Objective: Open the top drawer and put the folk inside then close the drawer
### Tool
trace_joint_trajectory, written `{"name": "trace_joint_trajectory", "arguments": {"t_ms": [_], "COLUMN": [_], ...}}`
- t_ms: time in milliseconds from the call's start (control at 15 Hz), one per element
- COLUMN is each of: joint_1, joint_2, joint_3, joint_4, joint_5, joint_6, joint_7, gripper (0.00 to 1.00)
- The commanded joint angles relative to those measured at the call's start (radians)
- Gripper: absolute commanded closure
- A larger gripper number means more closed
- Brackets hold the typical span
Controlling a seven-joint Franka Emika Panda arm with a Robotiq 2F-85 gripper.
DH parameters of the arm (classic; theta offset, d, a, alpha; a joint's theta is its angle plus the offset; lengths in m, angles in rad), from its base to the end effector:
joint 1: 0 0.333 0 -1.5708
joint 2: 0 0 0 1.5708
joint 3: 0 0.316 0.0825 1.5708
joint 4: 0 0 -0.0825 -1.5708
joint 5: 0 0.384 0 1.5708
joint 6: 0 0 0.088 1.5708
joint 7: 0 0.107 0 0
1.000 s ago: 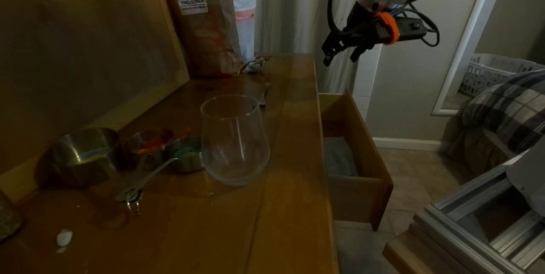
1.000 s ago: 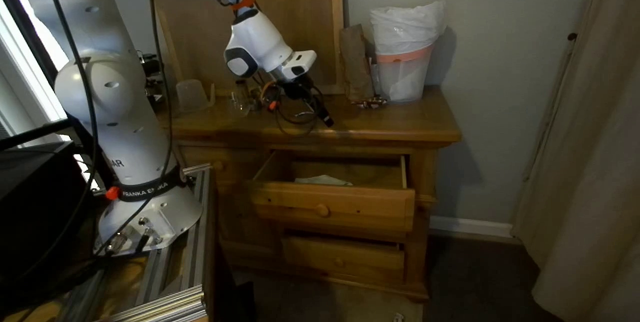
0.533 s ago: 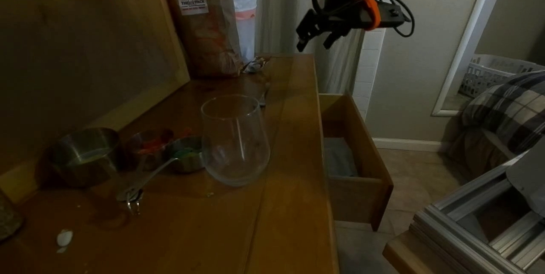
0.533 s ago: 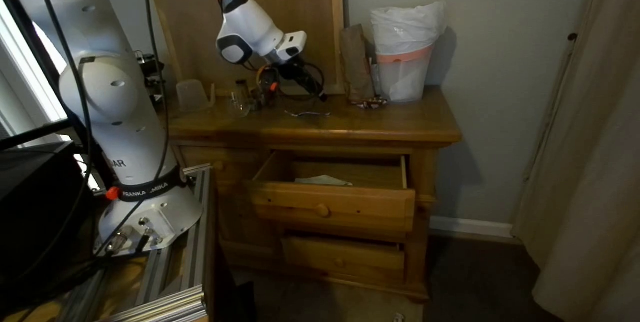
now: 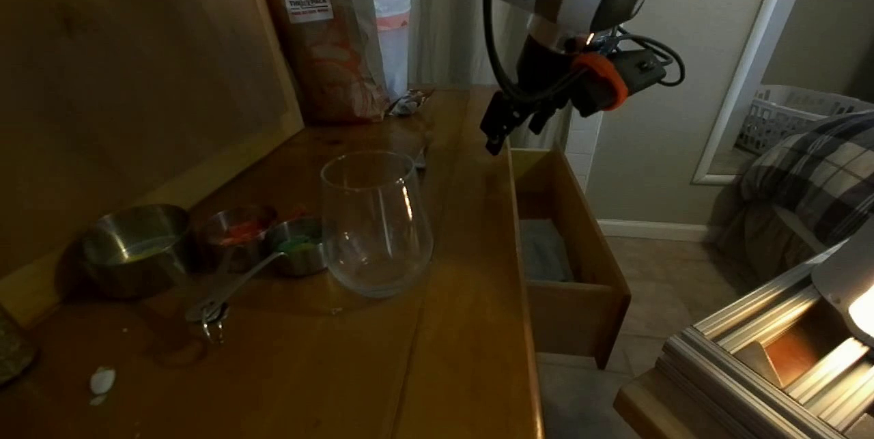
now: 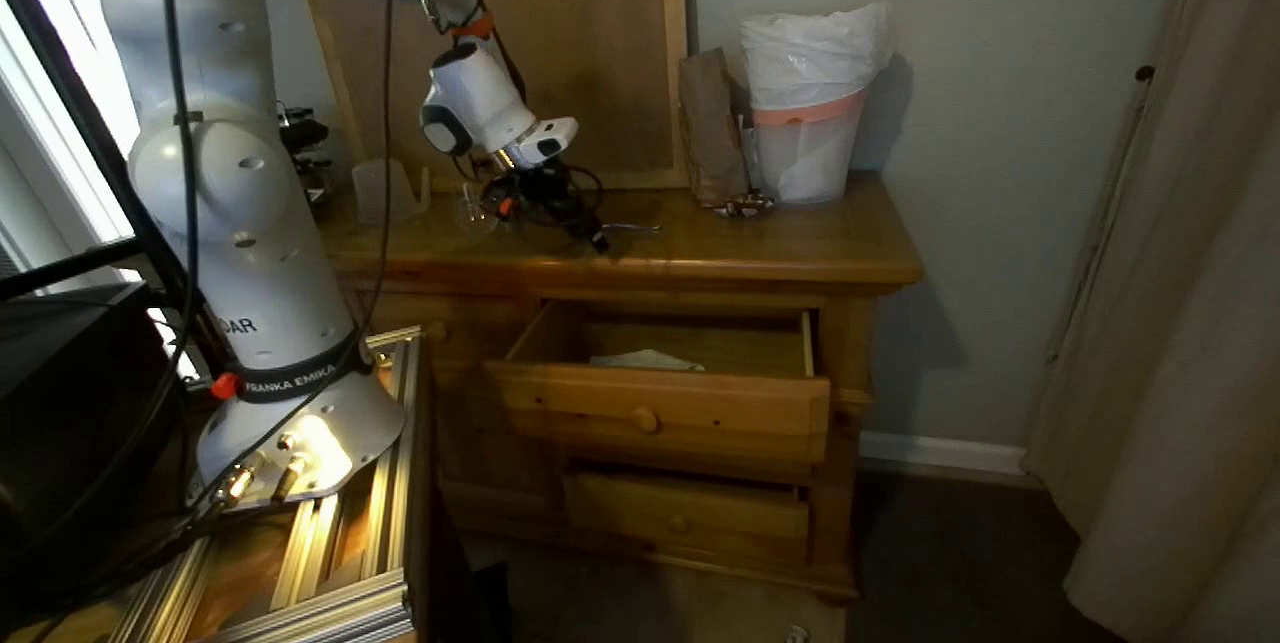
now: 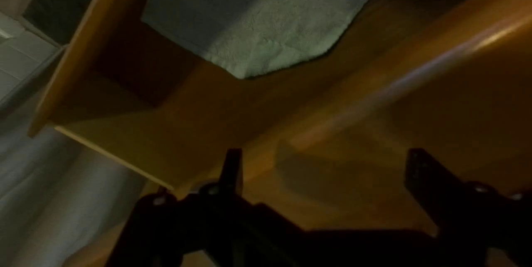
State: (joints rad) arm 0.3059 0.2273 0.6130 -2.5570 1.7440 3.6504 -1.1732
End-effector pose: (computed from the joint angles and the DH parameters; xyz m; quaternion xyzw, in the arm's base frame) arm 0.3149 0.2153 0.2350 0.9672 0.1046 0.2287 0.0356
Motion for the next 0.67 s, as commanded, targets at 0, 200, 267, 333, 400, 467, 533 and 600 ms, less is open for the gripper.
{"name": "trace_joint_trajectory", "arguments": {"t_ms": [0, 200, 267, 333, 400, 467, 533, 600], "joint_1": [0.0, -0.002, -0.003, -0.003, -0.002, -0.002, 0.011, 0.019], "joint_2": [0.039, 0.063, 0.061, 0.06, 0.06, 0.059, 0.038, 0.035], "joint_3": [0.012, 0.014, 0.014, 0.014, 0.014, 0.014, 0.018, 0.021], "joint_4": [0.037, 0.059, 0.054, 0.053, 0.052, 0.051, 0.049, 0.059], "joint_5": [0.041, 0.049, 0.049, 0.049, 0.049, 0.049, 0.03, 0.025], "joint_6": [0.036, 0.047, 0.047, 0.047, 0.047, 0.047, 0.049, 0.072], "joint_7": [-0.061, -0.077, -0.077, -0.076, -0.076, -0.076, -0.051, -0.051], "gripper": [0.0, 0.0, 0.0, 0.0, 0.0, 0.0, 0.0, 0.0]}}
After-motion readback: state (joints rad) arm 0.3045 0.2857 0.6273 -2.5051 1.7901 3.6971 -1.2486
